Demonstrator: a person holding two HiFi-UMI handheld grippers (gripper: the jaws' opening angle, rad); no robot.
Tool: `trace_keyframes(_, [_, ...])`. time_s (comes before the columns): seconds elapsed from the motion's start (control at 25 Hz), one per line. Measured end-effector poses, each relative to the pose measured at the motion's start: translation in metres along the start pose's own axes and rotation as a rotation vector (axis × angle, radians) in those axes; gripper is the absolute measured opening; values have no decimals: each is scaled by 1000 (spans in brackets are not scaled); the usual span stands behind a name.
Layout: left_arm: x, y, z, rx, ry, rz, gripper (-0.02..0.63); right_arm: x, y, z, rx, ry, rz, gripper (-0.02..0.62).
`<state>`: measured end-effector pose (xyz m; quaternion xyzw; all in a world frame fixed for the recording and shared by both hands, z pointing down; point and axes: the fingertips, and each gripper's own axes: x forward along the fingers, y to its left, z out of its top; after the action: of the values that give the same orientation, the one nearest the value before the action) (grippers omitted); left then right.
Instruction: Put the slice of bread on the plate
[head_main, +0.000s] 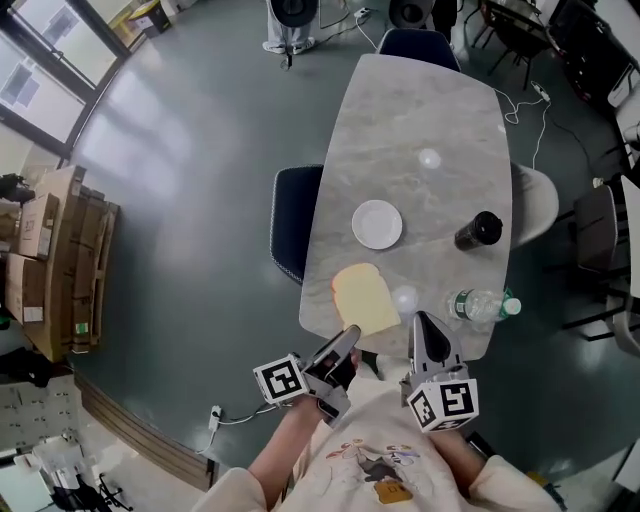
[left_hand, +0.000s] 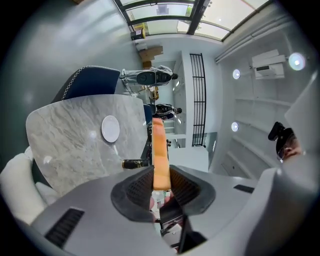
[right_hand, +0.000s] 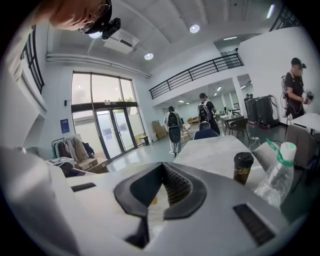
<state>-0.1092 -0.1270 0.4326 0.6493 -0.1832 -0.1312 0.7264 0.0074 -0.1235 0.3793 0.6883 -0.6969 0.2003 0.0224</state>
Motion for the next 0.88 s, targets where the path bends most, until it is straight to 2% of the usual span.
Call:
trace_keyframes(0.12, [7, 5, 9, 4, 33, 35, 98, 6, -2, 2, 7, 11, -19, 5])
trace_keyframes(0.36, [47, 14, 9, 45, 77, 63, 98, 24, -37, 7, 1, 8, -35, 5])
trace_keyframes(0.48, [57, 26, 7, 29, 79, 73, 98, 26, -46, -2, 23, 40, -38, 5])
trace_keyframes(0.64, [76, 43, 21, 31, 59, 103, 98, 42, -56, -4, -4, 57, -24, 5])
trace_keyframes(0.88, [123, 109, 65, 59, 32, 162, 98, 112, -94, -55, 1, 88, -5, 5])
